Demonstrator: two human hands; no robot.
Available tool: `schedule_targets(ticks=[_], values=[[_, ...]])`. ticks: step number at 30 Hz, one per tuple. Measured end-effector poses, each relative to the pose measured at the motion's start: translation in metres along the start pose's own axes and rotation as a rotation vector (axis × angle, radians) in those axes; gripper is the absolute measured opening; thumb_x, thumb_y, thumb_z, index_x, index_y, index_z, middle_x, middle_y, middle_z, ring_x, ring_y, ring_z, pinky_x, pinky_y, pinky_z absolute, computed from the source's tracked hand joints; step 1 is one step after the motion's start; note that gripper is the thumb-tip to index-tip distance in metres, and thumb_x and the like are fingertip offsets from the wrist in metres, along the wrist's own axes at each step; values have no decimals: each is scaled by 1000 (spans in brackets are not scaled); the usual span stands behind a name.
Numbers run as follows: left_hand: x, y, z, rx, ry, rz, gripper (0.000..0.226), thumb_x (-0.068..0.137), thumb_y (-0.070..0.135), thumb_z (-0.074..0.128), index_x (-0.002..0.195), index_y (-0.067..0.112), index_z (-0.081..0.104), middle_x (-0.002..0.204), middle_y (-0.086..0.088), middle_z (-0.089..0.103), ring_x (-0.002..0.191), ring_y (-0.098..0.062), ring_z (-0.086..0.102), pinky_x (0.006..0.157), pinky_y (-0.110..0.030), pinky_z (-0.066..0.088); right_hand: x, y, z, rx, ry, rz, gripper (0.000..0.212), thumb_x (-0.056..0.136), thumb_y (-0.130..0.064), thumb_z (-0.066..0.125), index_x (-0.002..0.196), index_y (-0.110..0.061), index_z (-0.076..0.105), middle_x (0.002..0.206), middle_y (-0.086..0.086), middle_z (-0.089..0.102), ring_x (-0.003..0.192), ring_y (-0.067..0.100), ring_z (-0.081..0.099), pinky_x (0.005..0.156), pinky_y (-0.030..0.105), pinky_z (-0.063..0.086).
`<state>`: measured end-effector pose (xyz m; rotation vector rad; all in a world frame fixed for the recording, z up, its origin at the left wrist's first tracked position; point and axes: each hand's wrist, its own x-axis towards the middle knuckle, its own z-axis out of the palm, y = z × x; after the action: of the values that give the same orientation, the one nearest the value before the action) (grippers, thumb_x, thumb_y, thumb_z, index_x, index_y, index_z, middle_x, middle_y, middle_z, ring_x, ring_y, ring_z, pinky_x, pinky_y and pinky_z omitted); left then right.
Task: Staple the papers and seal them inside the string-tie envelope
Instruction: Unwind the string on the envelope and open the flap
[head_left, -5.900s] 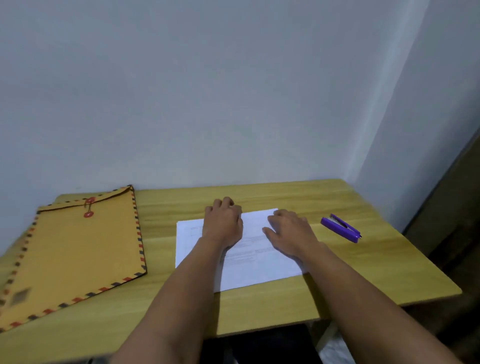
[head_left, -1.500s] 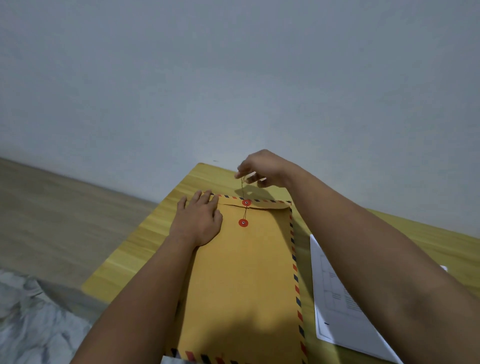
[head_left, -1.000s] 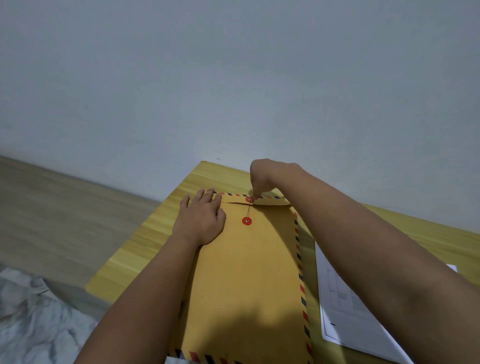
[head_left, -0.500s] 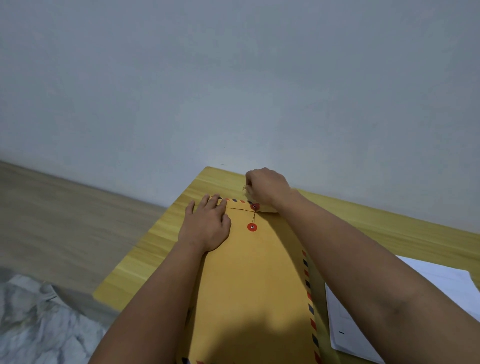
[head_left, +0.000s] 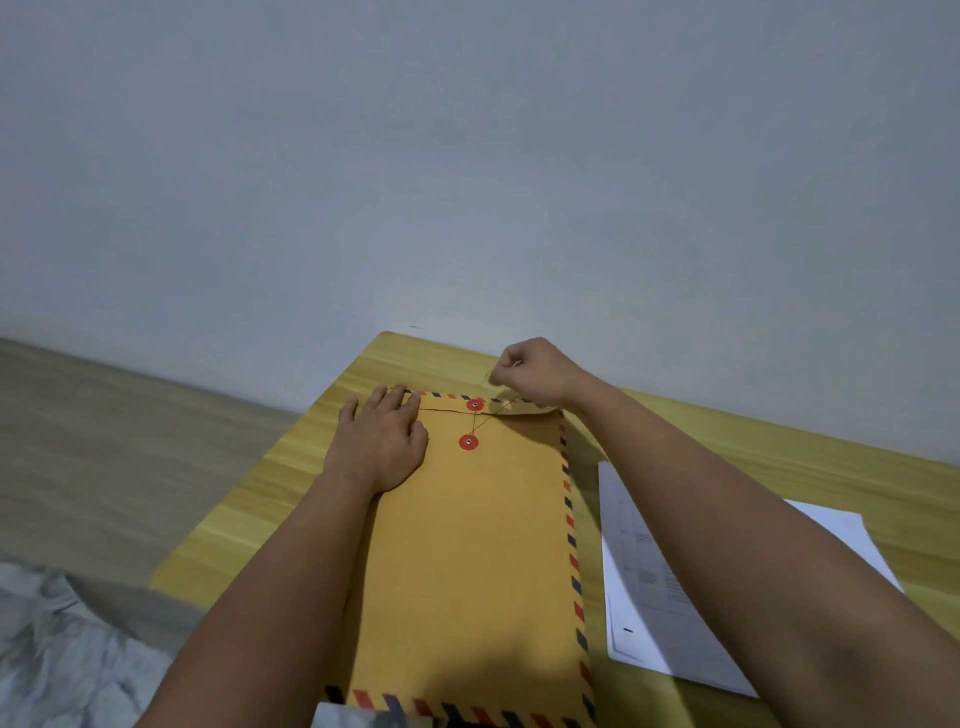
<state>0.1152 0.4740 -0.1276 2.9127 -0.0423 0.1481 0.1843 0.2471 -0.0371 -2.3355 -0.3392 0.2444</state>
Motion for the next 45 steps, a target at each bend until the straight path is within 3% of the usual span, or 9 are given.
schedule_targets(ticks=[6,16,19,22,25,31,36,40,45], values=[[0,2,1,0,9,-9,58,102,41,25,158,29,28,168,2,21,156,-18,11,125,-50,7,-1,-7,-3,-521,-276,-16,22,84,-38,87,89,-17,83,100,-2,76,103,21,68,84,39,57],[0,1,0,5,-8,0,57,103,40,26,159,28,26,168,3,20,156,-17,9,124,-51,6,-1,-29,40,-335,-127,-317,14,91,-25,82,97,-12,84,77,-10,72,71,7,57,65,25,41],[1,1,0,13,-14,-3,57,103,39,26,159,29,25,168,3,20,156,-17,10,124,-51,7,-10,-21,44,-209,-255,-246,11,87,-21,85,89,-10,84,58,-16,67,56,0,52,58,17,41],[2,1,1,17,-22,-10,58,103,40,25,159,29,24,168,3,18,156,-17,9,125,-50,6,-22,-12,33,-269,-400,-114,8,85,-19,84,88,-11,83,74,-2,72,73,11,58,65,33,50],[3,1,1,32,-54,-14,58,103,40,24,160,28,22,169,3,15,156,-18,8,125,-52,5,-32,-2,16,-368,-439,41,16,81,-22,84,82,-7,77,73,0,62,72,21,52,52,28,41],[1,12,-1,71,-141,80,58,105,43,22,161,31,16,170,5,9,157,-22,3,123,-58,3,-34,7,-33,-628,-121,219,26,83,-24,76,71,-15,54,73,1,55,64,21,52,63,32,45],[1,18,-4,165,-3,306,58,102,50,31,158,33,26,169,1,16,155,-23,16,124,-52,14,-26,23,-48,-673,248,189,8,91,-7,59,96,-13,60,99,6,64,86,29,61,60,30,43],[4,37,-11,341,195,398,49,95,54,45,134,26,49,129,-3,56,114,-27,56,101,-44,43,-33,39,-35,-467,-95,119,83,88,-42,80,159,-26,41,155,8,51,137,32,53,112,48,47],[-5,62,-5,280,131,320,33,101,43,38,117,24,61,114,-1,63,104,-23,57,88,-41,48,-59,51,-13,-487,-121,39,73,80,-50,83,146,-28,59,130,-2,68,120,21,61,101,42,55]])
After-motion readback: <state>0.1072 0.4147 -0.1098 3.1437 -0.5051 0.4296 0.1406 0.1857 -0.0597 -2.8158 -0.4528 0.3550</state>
